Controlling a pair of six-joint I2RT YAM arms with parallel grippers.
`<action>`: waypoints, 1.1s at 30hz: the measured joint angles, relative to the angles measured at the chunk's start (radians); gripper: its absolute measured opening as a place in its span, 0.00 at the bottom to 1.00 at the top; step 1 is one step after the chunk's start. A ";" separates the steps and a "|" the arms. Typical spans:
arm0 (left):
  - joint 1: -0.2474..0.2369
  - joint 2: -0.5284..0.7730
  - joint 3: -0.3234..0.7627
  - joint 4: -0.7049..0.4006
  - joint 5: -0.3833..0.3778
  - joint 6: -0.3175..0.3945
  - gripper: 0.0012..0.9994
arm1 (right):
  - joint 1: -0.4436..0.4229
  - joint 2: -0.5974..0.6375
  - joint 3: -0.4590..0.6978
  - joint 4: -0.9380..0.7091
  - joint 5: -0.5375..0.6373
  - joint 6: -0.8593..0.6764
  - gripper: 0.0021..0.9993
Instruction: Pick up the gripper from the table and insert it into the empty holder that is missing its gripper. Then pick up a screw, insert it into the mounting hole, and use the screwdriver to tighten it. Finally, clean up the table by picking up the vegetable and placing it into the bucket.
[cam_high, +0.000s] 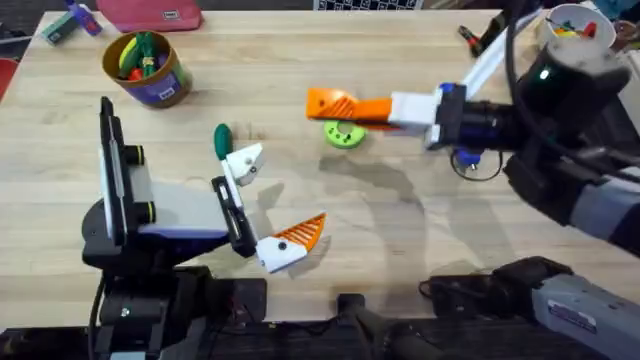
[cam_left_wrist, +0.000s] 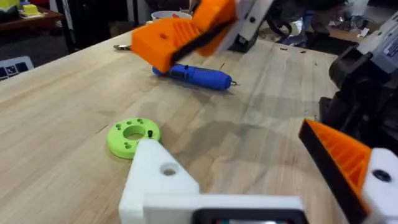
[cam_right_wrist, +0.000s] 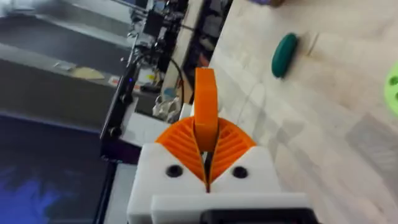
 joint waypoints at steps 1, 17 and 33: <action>0.000 0.000 0.000 0.000 0.000 0.000 0.99 | 0.000 0.003 -0.016 0.021 -0.018 0.015 0.01; 0.000 0.000 0.000 0.000 0.000 0.000 0.99 | 0.029 0.317 -0.048 0.363 -0.369 0.111 0.01; 0.000 0.000 0.000 0.000 0.000 0.000 0.99 | 0.092 0.544 0.082 0.385 -0.491 0.159 0.01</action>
